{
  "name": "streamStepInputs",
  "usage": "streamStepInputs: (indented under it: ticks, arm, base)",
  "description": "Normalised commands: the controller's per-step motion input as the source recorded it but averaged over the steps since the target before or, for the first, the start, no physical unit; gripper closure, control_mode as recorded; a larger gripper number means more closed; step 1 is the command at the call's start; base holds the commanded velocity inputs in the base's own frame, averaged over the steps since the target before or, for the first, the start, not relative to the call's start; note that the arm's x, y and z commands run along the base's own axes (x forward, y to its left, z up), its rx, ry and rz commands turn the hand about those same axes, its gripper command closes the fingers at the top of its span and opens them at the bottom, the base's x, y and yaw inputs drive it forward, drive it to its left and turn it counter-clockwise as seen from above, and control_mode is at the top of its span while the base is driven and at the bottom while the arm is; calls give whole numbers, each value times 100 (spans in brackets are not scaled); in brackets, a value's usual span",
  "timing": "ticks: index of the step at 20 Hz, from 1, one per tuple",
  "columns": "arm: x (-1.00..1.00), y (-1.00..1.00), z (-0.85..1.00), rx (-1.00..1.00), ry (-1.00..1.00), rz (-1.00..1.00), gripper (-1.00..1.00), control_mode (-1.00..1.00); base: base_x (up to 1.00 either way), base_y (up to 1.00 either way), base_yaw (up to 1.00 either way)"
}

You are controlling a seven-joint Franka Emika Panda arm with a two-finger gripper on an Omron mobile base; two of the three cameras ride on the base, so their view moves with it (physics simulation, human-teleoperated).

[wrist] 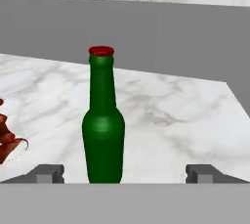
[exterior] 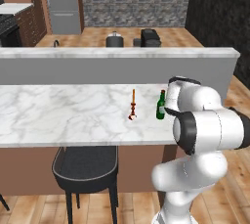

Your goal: Get the candle and the beer from the cabinet and move them to the dining counter.

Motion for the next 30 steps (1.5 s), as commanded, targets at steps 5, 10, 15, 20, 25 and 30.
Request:
streamStepInputs:
  ticks: [5, 10, 15, 20, 25, 30]
  arm:
    - [-6, -3, 89, 0, 17, -21, -100, -100]
    - [0, 0, 100, 0, 23, -25, -100, -100]
    - [-21, -11, 100, 4, 25, -20, -100, -100]
    - [-8, -21, 100, 5, 24, -11, -100, -100]
    - [0, -9, 100, 5, 24, -9, -100, -100]
    - [-1, -1, 100, 4, 24, -8, -100, -100]
  base:
    - [0, 0, 0]
    - [0, 0, 0]
    - [0, 0, 0]
    - [0, 0, 0]
    - [0, 0, 0]
    - [0, 0, 0]
